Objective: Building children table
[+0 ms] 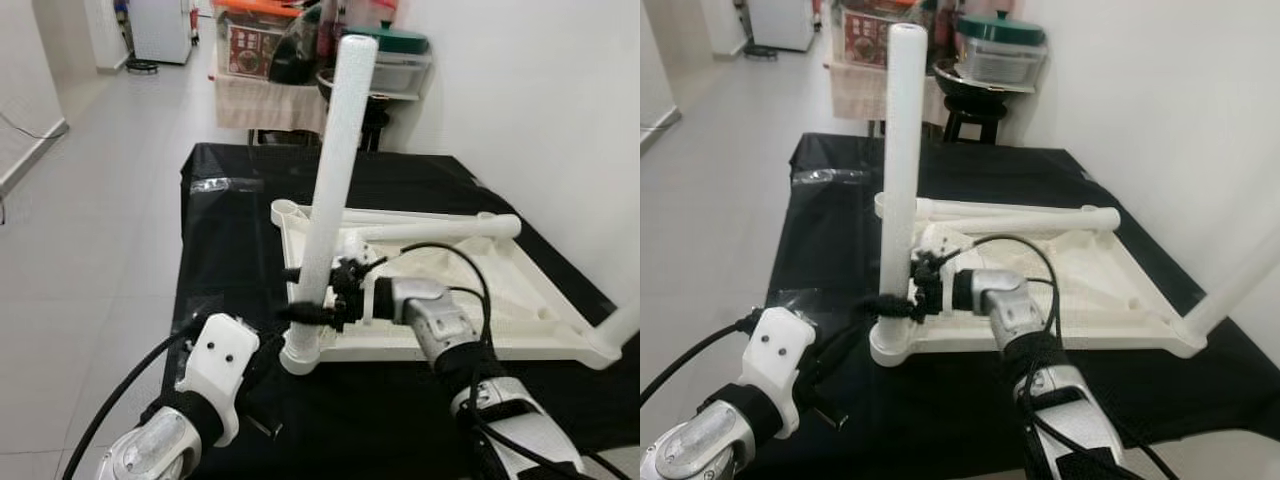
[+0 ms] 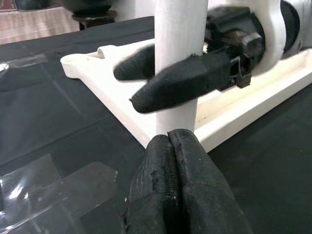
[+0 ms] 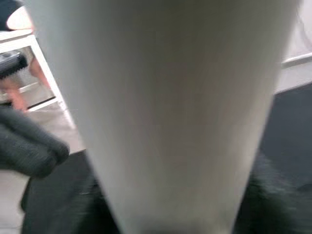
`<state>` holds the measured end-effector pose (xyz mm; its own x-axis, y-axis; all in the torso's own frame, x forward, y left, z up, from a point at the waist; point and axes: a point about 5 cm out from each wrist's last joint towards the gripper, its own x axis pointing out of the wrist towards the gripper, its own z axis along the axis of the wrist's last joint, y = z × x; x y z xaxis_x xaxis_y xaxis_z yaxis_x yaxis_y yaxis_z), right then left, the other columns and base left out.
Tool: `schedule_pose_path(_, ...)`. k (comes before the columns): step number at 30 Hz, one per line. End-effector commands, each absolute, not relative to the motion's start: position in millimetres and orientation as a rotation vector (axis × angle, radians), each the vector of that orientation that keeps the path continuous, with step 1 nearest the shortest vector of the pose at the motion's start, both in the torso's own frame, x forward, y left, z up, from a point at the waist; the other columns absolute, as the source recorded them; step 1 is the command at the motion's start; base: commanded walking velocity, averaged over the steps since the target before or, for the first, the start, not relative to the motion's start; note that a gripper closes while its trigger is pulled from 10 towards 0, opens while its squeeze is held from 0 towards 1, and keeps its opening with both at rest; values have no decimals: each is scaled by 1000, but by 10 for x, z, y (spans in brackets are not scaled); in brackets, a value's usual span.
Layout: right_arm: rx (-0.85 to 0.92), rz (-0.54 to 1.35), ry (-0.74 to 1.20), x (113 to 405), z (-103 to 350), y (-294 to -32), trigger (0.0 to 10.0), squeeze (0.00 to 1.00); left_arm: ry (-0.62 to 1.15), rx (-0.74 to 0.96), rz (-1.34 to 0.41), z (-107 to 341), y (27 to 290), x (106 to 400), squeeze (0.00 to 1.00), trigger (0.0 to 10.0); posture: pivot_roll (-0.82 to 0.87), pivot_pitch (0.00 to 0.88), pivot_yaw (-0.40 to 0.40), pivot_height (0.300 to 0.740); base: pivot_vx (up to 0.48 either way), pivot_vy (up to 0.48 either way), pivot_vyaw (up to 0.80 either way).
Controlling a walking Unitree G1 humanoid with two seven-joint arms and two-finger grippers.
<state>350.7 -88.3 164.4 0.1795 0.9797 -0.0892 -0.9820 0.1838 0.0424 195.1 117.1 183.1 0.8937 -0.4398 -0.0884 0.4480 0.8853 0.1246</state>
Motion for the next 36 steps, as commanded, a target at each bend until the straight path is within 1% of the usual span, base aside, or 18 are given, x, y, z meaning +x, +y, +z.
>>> schedule_pose_path(1,-12,1377,124,3535,1655,-930,0,0,69,140,-472,1815,1144,1943,0,10000,181,0,-167,740,0,0,0)
schedule_pose_path(8,-2,1383,136,3532,1648,-971,0,0,69,139,-471,1815,1138,1940,0,10000,178,0,-162,740,0,0,0)
schedule_pose_path(10,-21,1371,118,3523,1619,-1036,0,0,70,138,-473,1812,1132,1935,0,10000,172,0,-162,740,0,0,0)
schedule_pose_path(13,-28,1361,110,3530,1609,-1064,0,0,71,137,-474,1811,1129,1933,0,10000,172,0,-162,740,0,0,0)
schedule_pose_path(16,-30,1213,95,3541,1519,-1112,0,0,71,136,-472,1811,1137,1931,0,10000,172,0,-162,740,0,0,0)
schedule_pose_path(18,-30,1213,95,3541,1519,-1112,0,0,71,136,-472,1811,1137,1931,0,10000,172,0,-162,740,0,0,0)
schedule_pose_path(19,136,761,48,3539,1322,-975,0,0,73,139,-472,1807,1148,1924,0,10000,150,0,-182,740,0,0,0)
schedule_pose_path(20,136,761,48,3539,1322,-975,0,0,73,139,-472,1807,1148,1924,0,10000,150,0,-182,740,0,0,0)
schedule_pose_path(21,123,651,108,3263,1006,-813,0,0,73,139,-469,1812,1161,1921,0,10000,166,0,-177,740,0,0,0)
schedule_pose_path(22,123,651,108,3263,1006,-813,0,0,73,139,-469,1812,1161,1921,0,10000,166,0,-177,740,0,0,0)
schedule_pose_path(23,76,613,110,3107,923,-716,0,0,74,137,-467,1812,1173,1918,0,10000,164,0,-173,740,0,0,0)
schedule_pose_path(25,76,613,110,3107,923,-716,0,0,74,137,-467,1812,1173,1918,0,10000,164,0,-173,740,0,0,0)
schedule_pose_path(26,85,574,118,3110,916,-765,0,0,80,133,-473,1796,1165,1926,0,10000,133,0,-144,740,0,0,0)
schedule_pose_path(29,85,574,118,3110,916,-765,0,0,80,133,-473,1796,1165,1926,0,10000,133,0,-144,740,0,0,0)
schedule_pose_path(30,68,625,125,3110,909,-774,0,0,82,130,-488,1788,1139,1923,0,10000,146,0,-164,740,0,0,0)
schedule_pose_path(34,77,622,124,3147,926,-796,0,0,83,132,-481,1782,1155,1932,0,10000,143,0,-162,740,0,0,0)
schedule_pose_path(35,128,684,162,3157,901,-776,10000,514,83,140,-487,1781,1147,1932,0,10000,156,0,-161,740,0,0,0)
schedule_pose_path(36,128,684,162,3157,901,-776,10000,514,83,140,-487,1781,1147,1932,0,10000,156,0,-161,740,0,0,0)
